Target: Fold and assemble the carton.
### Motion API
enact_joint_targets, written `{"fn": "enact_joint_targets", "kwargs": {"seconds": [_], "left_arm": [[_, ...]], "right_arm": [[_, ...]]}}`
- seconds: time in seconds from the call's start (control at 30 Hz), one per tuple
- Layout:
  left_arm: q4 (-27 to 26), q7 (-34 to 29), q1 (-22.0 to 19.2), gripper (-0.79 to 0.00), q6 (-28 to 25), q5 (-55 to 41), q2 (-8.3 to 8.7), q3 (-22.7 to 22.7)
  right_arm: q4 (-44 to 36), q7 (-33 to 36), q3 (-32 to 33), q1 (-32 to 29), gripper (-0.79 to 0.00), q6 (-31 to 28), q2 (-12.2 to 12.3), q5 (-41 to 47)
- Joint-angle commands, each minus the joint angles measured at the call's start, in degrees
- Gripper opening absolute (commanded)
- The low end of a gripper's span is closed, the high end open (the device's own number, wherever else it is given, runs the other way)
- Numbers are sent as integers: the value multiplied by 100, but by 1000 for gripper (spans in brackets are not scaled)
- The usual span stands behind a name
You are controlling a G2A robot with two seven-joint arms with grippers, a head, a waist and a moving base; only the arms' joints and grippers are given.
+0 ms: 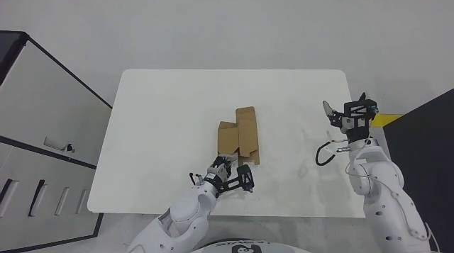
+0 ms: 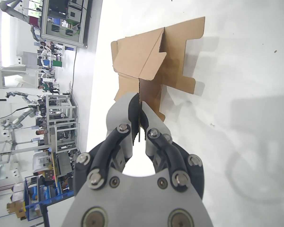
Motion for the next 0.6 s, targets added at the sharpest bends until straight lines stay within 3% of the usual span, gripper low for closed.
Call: {"fn": "enact_joint_targets", "kwargs": {"seconds": [0.0, 0.13, 0.47, 0.57], "left_arm": [[27, -13, -20, -650, 4, -4, -10, 4], [74, -65, -58, -545, 29, 22, -28, 2], [202, -323, -183, -579, 34, 217, -84, 35], [275, -443, -225, -557, 3, 367, -104, 81]], "right_arm": [[0, 0, 0, 0, 0, 0, 0, 0], [0, 0, 0, 0, 0, 0, 0, 0], [0, 0, 0, 0, 0, 0, 0, 0], [0, 0, 0, 0, 0, 0, 0, 0]]}}
